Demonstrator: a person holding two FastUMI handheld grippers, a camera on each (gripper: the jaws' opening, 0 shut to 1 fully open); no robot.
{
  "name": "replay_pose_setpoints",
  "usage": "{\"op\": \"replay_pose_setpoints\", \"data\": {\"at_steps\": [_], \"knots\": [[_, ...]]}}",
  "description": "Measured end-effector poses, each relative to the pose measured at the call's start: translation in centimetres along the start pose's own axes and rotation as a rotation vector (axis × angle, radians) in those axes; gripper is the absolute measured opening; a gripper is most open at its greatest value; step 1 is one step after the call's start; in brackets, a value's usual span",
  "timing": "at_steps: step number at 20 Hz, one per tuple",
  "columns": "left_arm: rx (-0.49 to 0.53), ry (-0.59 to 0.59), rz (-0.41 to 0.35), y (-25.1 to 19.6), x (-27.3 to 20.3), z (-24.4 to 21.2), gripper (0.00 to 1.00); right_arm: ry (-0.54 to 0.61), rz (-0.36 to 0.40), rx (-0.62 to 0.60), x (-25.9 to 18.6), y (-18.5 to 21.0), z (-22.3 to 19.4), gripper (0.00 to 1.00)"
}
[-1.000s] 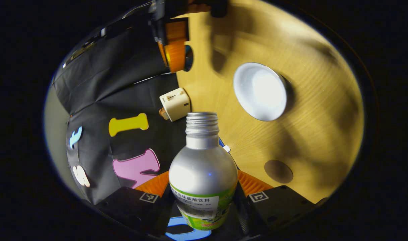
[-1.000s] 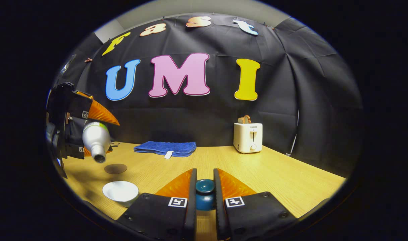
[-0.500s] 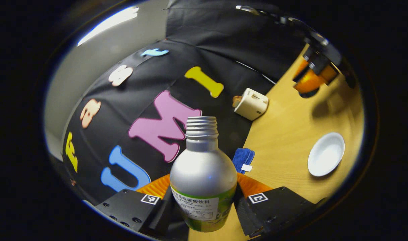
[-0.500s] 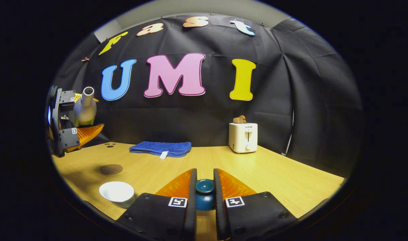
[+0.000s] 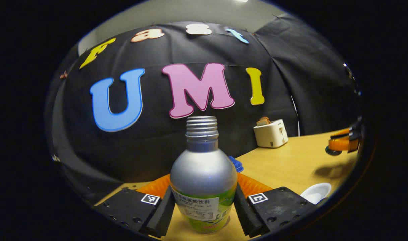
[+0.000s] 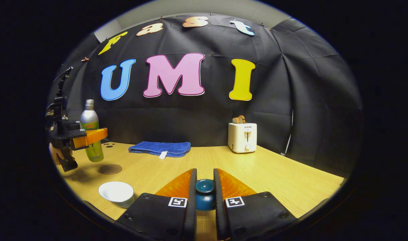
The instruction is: Open the teacup lid with one hand, grasp the water bottle and pour water into the teacup with the other hand; after pouring, place the water bottle on the coaster and then close the teacup lid.
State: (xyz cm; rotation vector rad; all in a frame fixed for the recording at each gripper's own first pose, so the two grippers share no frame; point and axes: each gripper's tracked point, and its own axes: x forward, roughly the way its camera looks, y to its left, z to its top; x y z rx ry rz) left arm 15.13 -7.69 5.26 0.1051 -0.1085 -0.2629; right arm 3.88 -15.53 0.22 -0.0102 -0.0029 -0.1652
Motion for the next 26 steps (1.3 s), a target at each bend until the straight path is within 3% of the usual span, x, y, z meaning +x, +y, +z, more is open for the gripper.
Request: {"op": "replay_pose_setpoints", "data": {"at_steps": [7,10,19,21,26], "knots": [[-0.164,0.052,0.041,2.6,4.0,-4.4,0.82,0.000,-0.008,-0.001,0.0,-0.2,0.1,0.27],[-0.179,0.083,0.040,2.5,4.4,-5.9,0.82,0.000,-0.008,0.000,0.0,-0.2,0.1,0.27],[-0.153,0.061,0.018,2.0,3.9,-4.1,0.86,0.000,-0.008,-0.001,0.0,-0.2,0.1,0.27],[-0.139,0.066,0.025,2.4,3.4,-3.9,0.97,0.000,-0.008,-0.001,0.0,-0.2,0.1,0.27],[-0.136,0.067,0.022,2.3,0.5,-3.0,0.98,-0.001,-0.008,0.000,-0.1,-0.2,0.1,0.27]]}}
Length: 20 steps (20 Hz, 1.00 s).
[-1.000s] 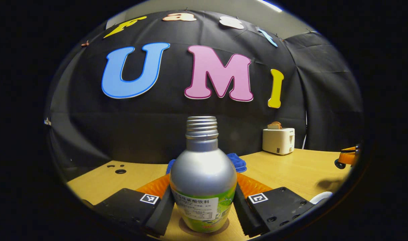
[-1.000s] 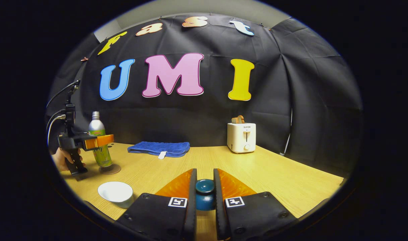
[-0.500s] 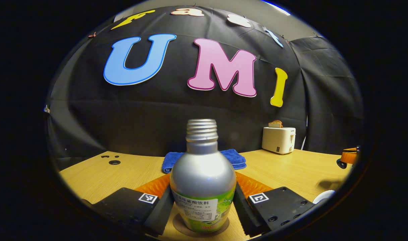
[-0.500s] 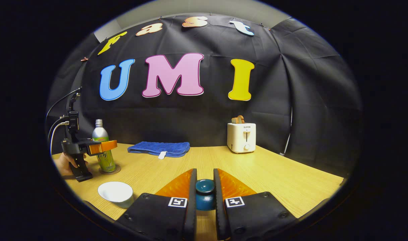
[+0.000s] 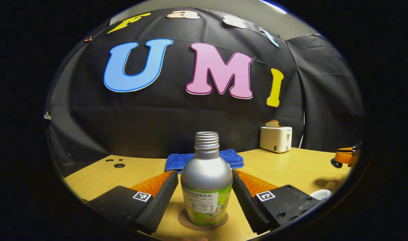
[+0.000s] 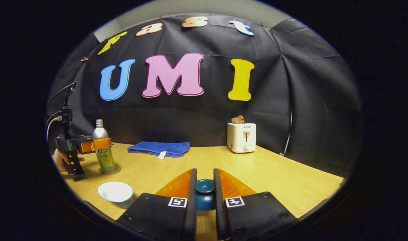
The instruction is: Open the teacup lid with one hand, grasp the water bottle and pour water into the teacup with the other hand; after pouring, place the water bottle on the coaster and then close the teacup lid.
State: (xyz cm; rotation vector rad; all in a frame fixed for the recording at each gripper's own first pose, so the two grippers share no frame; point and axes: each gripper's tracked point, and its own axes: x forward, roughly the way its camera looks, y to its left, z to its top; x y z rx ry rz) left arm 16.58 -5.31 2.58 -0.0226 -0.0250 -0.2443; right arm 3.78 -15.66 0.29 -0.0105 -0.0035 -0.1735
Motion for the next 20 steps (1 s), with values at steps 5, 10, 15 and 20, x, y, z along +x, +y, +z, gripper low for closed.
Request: {"op": "replay_pose_setpoints", "data": {"at_steps": [5,10,15,20], "knots": [[-0.010,-0.001,0.016,0.2,-4.3,0.4,0.98,0.000,0.000,0.000,0.0,0.0,0.0,0.27],[0.008,-0.014,0.022,0.5,-8.2,0.4,0.97,0.000,0.001,0.000,0.1,0.0,0.0,0.27],[0.045,-0.016,0.025,0.9,-9.6,-0.5,0.97,0.000,0.014,0.001,-1.1,1.0,0.0,0.27],[0.021,0.008,0.046,1.6,-9.4,-2.5,0.97,-0.001,0.064,0.004,-3.0,3.4,-0.1,0.27]]}}
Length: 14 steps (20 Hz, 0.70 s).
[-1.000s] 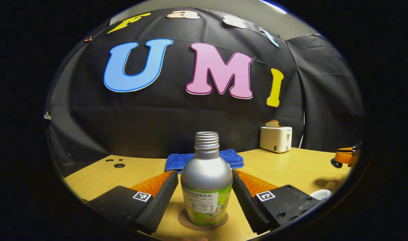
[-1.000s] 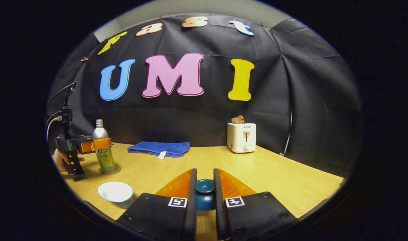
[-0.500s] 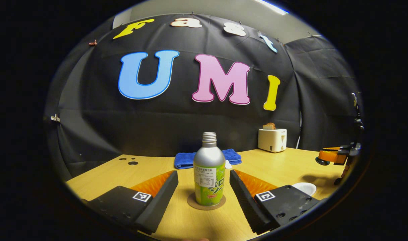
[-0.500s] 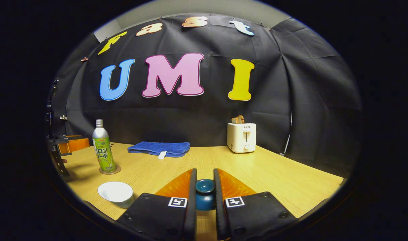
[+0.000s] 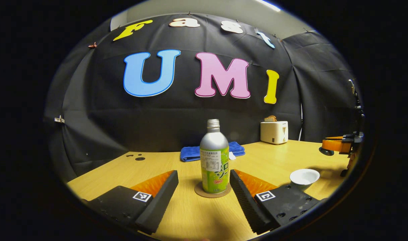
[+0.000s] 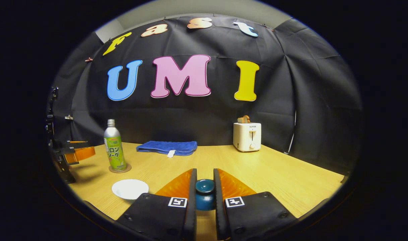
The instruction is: Open the teacup lid with one hand, grasp the water bottle and pour water into the teacup with the other hand; after pouring, place the water bottle on the coaster and then close the teacup lid.
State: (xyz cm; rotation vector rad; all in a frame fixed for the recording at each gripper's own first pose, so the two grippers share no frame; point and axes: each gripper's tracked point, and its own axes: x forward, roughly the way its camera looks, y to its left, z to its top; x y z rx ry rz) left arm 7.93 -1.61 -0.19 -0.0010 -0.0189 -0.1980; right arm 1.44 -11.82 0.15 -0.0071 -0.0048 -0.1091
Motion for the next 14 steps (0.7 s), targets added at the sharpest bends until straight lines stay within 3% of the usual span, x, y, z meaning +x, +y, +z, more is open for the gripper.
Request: {"op": "replay_pose_setpoints", "data": {"at_steps": [6,14], "knots": [[-0.016,0.009,0.000,0.9,-0.2,0.3,0.97,0.011,0.116,0.000,-1.5,5.6,-0.1,0.27],[-0.016,0.007,-0.012,0.6,-0.2,0.2,0.97,0.072,0.259,-0.020,-0.2,12.9,-1.3,0.27]]}}
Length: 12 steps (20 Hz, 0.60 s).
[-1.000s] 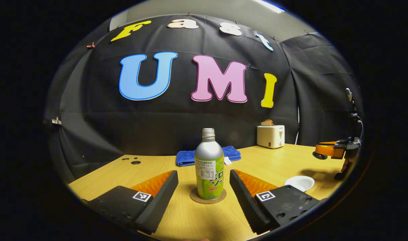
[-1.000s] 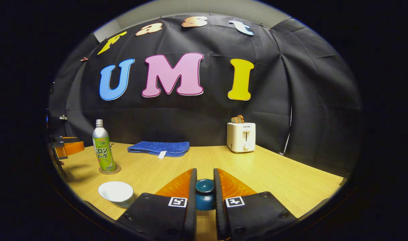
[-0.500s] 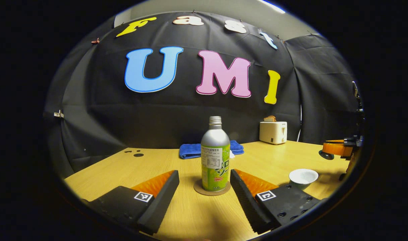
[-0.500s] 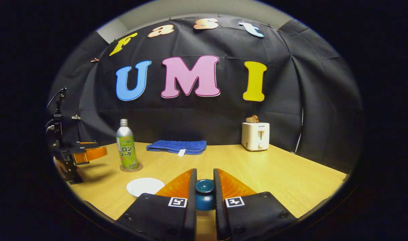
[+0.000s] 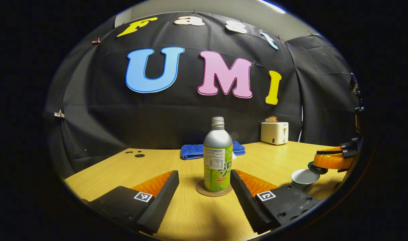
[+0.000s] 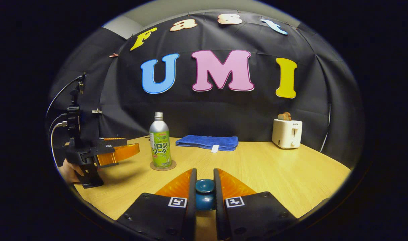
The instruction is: Open the teacup lid with one hand, grasp the water bottle and pour water into the teacup with the other hand; after pouring, place the water bottle on the coaster and then close the teacup lid.
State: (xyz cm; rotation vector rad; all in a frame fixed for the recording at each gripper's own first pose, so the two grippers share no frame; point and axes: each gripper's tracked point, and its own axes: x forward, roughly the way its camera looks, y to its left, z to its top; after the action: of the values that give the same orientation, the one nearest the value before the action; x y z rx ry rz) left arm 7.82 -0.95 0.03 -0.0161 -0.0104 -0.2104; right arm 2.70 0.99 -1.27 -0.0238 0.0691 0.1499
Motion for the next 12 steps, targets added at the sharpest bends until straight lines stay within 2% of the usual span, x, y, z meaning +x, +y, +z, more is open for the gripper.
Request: {"op": "replay_pose_setpoints", "data": {"at_steps": [4,12], "knots": [[0.000,0.001,-0.001,0.0,0.0,0.0,0.97,0.024,0.001,0.009,1.2,0.4,-0.4,0.27],[0.000,0.001,0.000,0.1,0.0,0.0,0.97,0.143,0.017,0.001,2.4,0.7,-2.1,0.28]]}}
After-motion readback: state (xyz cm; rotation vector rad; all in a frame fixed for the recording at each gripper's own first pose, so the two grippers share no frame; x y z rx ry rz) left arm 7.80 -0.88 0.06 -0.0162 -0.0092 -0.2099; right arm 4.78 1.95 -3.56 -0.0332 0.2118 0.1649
